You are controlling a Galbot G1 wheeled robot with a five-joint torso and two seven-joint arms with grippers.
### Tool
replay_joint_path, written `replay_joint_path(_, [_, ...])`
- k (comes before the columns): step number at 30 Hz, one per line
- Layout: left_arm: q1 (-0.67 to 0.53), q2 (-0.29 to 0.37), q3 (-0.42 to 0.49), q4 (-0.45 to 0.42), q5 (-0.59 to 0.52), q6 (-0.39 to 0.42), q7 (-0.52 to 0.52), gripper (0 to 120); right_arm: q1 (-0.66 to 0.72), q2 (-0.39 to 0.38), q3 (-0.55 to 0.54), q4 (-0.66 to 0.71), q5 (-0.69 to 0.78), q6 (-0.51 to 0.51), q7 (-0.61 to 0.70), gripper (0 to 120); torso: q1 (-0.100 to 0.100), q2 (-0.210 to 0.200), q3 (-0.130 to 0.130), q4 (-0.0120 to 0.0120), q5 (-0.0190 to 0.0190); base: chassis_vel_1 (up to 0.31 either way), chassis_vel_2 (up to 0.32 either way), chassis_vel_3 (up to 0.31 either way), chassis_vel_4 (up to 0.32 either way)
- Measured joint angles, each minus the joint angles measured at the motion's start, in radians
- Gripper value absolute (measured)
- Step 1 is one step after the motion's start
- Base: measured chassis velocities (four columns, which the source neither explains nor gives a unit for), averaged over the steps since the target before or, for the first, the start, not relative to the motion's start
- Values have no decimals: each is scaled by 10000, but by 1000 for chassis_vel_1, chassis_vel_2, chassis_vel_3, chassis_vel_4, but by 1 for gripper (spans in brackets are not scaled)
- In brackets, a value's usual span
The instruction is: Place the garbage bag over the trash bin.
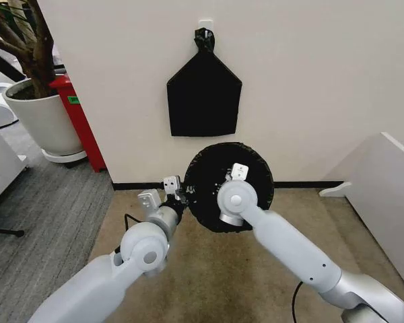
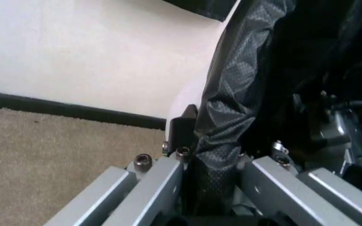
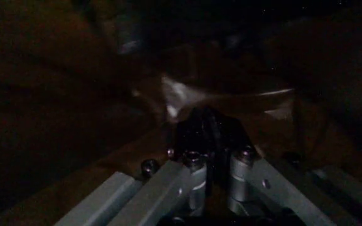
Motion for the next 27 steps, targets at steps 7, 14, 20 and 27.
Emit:
replay_joint_path(7, [48,67,-89,-215,-149,25,-52,0,-112,-62,454,-525,-48,-146,-351,0,0,0,0,-2,-1,0,0,0,0])
replay_joint_path(14, [99,1,-6,-255,-94,49,-54,0,-93,102,510,-814,-232,-174,-586,0,0,0,0,1,-1,0,0,0,0])
replay_joint_path(20, [85,-5,-37,-159,-192,139,-54,0,-120,-7,421,-242,59,-52,-402,0,0,0,0,0,0,0,0,0,0])
replay_joint_path(27, [-53,-264,-12,379,-720,270,-534,0,-144,-166,59,1114,556,40,-409,0,0,0,0,1,-1,0,0,0,0])
